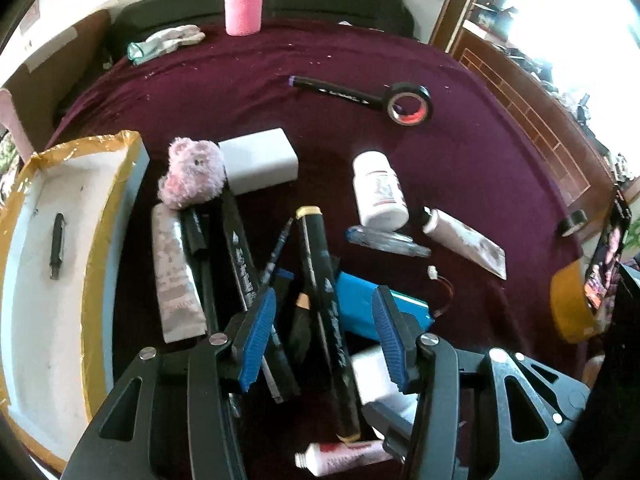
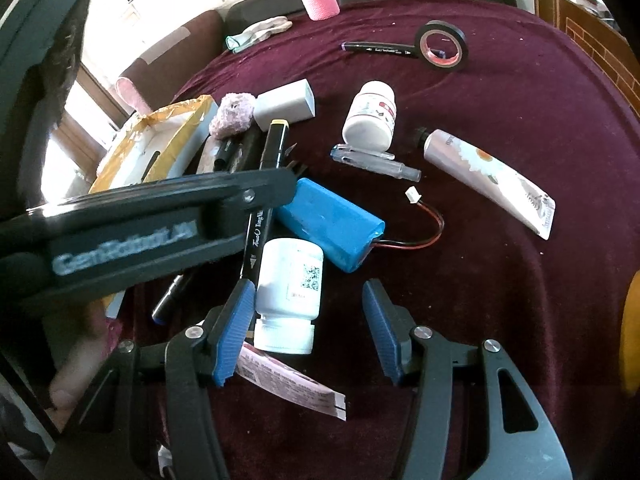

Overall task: Organize objects
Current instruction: 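Grasp a black marker with the left tool while the right tool grasps a white pill bottle, then carry the marker and pill bottle with both tools over the white tray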

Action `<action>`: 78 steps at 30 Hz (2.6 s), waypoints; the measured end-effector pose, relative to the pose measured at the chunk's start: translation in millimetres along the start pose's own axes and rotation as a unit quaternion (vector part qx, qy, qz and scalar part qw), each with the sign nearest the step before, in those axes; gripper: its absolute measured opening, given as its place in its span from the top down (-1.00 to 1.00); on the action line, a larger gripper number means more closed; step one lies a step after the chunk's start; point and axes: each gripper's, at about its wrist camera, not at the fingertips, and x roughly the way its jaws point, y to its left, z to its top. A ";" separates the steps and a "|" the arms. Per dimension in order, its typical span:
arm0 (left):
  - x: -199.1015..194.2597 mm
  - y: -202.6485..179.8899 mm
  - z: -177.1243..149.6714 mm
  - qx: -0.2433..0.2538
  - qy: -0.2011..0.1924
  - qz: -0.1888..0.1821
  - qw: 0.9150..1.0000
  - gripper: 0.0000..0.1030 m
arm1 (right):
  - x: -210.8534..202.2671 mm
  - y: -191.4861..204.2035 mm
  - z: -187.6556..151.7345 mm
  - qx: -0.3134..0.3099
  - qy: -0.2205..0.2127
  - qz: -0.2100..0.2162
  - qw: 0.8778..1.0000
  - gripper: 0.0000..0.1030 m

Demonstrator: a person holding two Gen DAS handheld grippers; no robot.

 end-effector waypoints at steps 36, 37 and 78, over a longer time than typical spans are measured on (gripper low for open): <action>-43.3 35.8 -11.1 -0.062 -0.028 -0.047 0.997 0.75 | -33.4 14.2 0.5 -0.001 -0.041 -0.002 0.999 0.40; -48.0 37.2 -12.2 -0.064 -0.032 -0.048 0.996 0.75 | -36.6 16.4 0.5 -0.001 -0.046 -0.001 0.999 0.40; -107.1 214.7 -57.1 -0.216 -0.072 0.021 0.973 0.74 | 6.9 173.4 42.7 -0.124 -0.016 0.085 0.989 0.40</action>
